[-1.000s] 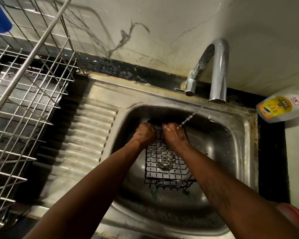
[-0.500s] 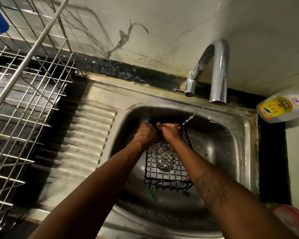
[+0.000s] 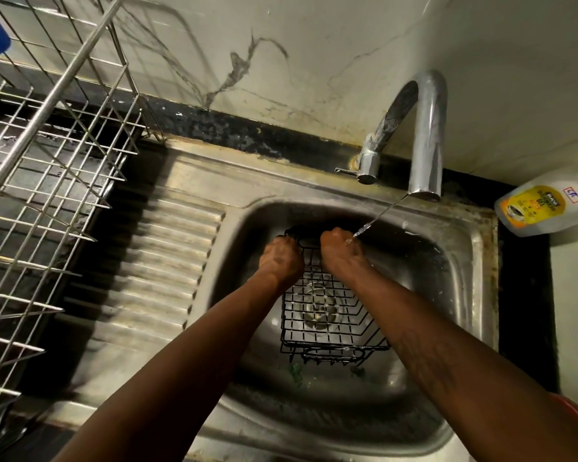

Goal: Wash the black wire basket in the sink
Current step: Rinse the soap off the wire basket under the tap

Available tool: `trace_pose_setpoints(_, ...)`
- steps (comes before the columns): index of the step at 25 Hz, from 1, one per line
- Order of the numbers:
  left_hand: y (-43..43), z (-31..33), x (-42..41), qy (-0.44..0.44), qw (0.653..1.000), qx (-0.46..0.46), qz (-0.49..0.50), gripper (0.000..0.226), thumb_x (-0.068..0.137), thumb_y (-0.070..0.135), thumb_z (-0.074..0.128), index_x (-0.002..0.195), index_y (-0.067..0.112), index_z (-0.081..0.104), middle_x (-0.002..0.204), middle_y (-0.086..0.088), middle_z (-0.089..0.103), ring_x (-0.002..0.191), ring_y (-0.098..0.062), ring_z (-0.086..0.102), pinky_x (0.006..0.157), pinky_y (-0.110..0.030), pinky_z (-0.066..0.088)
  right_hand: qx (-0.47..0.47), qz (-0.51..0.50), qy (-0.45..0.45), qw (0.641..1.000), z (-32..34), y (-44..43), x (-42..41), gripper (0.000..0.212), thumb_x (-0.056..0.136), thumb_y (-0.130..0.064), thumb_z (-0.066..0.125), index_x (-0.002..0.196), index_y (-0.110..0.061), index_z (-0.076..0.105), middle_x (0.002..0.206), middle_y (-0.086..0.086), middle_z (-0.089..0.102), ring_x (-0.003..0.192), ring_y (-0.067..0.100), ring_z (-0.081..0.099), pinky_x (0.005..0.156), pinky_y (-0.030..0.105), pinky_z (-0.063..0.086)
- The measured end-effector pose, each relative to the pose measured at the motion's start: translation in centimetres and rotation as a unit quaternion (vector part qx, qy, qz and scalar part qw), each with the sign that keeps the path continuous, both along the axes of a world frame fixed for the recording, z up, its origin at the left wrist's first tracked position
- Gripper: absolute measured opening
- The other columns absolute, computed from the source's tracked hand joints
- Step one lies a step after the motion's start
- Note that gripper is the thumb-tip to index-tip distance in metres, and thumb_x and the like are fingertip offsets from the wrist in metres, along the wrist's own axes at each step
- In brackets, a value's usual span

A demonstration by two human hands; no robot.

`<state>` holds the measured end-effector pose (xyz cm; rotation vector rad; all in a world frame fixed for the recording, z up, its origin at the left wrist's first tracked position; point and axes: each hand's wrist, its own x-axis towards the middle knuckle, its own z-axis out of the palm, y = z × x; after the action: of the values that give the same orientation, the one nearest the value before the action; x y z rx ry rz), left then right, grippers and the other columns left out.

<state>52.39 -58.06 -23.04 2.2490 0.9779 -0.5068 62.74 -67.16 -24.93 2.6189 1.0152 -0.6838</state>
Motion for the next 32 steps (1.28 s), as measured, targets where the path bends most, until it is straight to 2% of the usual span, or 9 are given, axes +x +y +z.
trace_pose_setpoints(5,-0.2,0.1,0.0,0.002,1.000,0.011,-0.023,0.031,0.091,0.015,0.050,0.114,0.002,0.066,0.119,-0.019,0.064,0.113,-0.034,0.062,0.094,-0.035,0.051,0.080,-0.027,0.150,0.985,-0.8,-1.1,0.6,0.019,0.083,-0.031,0.077,0.097,-0.018,0.074,0.096,0.004,0.070,0.081,0.020,0.065,0.066,0.029,0.050)
trace_pose_setpoints(10,-0.6,-0.2,-0.4,-0.008,0.999,0.027,-0.033,0.027,0.092,0.016,0.052,0.112,0.005,0.065,0.120,-0.017,0.063,0.114,-0.035,0.061,0.092,-0.037,0.051,0.060,-0.104,0.309,0.944,-1.1,-0.3,1.5,0.023,0.089,-0.016,0.068,0.109,-0.009,0.076,0.090,0.004,0.072,0.070,0.015,0.061,0.059,0.024,0.049)
trace_pose_setpoints(13,-1.3,0.0,-0.5,-0.007,0.999,0.025,-0.025,0.030,0.092,0.014,0.049,0.116,0.005,0.064,0.122,-0.018,0.062,0.115,-0.035,0.061,0.092,-0.037,0.051,-0.025,-0.058,0.200,0.978,-1.2,0.3,0.6,0.024,0.085,-0.023,0.070,0.109,-0.016,0.069,0.107,0.005,0.067,0.095,0.026,0.064,0.082,0.040,0.057)
trace_pose_setpoints(16,-1.0,0.1,-0.4,0.009,1.000,0.019,-0.023,0.032,0.089,0.013,0.050,0.115,0.002,0.065,0.120,-0.019,0.064,0.114,-0.035,0.062,0.092,-0.036,0.051,0.025,0.012,0.029,0.999,0.2,-0.2,0.7,0.018,0.089,-0.020,0.069,0.107,-0.018,0.069,0.106,0.007,0.068,0.101,0.029,0.066,0.083,0.042,0.057)
trace_pose_setpoints(21,0.3,0.1,-0.8,0.021,0.999,0.015,-0.030,0.030,0.089,0.013,0.049,0.110,0.003,0.068,0.114,-0.019,0.066,0.108,-0.033,0.064,0.088,-0.034,0.053,0.205,-0.036,0.212,0.955,1.6,-4.4,4.1,0.024,0.088,-0.008,0.073,0.111,-0.016,0.076,0.109,0.002,0.074,0.101,0.013,0.067,0.086,0.018,0.049)
trace_pose_setpoints(24,0.3,0.3,-1.1,0.016,0.999,0.011,-0.029,0.027,0.090,0.014,0.049,0.107,0.005,0.068,0.112,-0.018,0.065,0.106,-0.032,0.065,0.086,-0.034,0.053,0.280,-0.115,0.118,0.946,-0.3,-5.3,3.3,0.033,0.085,0.006,0.068,0.114,-0.009,0.075,0.097,0.007,0.074,0.086,0.015,0.069,0.079,0.015,0.053)
trace_pose_setpoints(26,0.1,0.2,-1.2,0.007,1.000,0.012,-0.020,0.026,0.091,0.015,0.049,0.107,0.005,0.067,0.113,-0.019,0.065,0.107,-0.033,0.064,0.088,-0.035,0.052,0.278,-0.173,0.088,0.941,-0.6,-4.9,2.0,0.023,0.088,0.002,0.066,0.109,-0.004,0.073,0.088,0.012,0.069,0.081,0.023,0.067,0.070,0.021,0.053)
trace_pose_setpoints(29,-0.1,0.5,-1.4,-0.002,1.000,0.016,-0.017,0.025,0.092,0.015,0.049,0.107,0.005,0.066,0.113,-0.018,0.064,0.107,-0.033,0.063,0.086,-0.034,0.051,0.227,-0.146,0.057,0.961,-0.1,-3.8,1.2,0.020,0.096,-0.010,0.053,0.103,-0.012,0.072,0.096,0.016,0.067,0.096,0.036,0.064,0.087,0.041,0.053)
trace_pose_setpoints(32,-0.2,0.5,-1.6,-0.009,1.000,0.016,-0.013,0.025,0.093,0.014,0.047,0.106,0.004,0.066,0.111,-0.018,0.065,0.105,-0.033,0.064,0.085,-0.034,0.051,0.158,-0.092,0.021,0.983,1.2,-3.3,1.6,0.015,0.095,-0.014,0.062,0.104,-0.021,0.072,0.101,0.008,0.072,0.102,0.030,0.067,0.089,0.034,0.052)
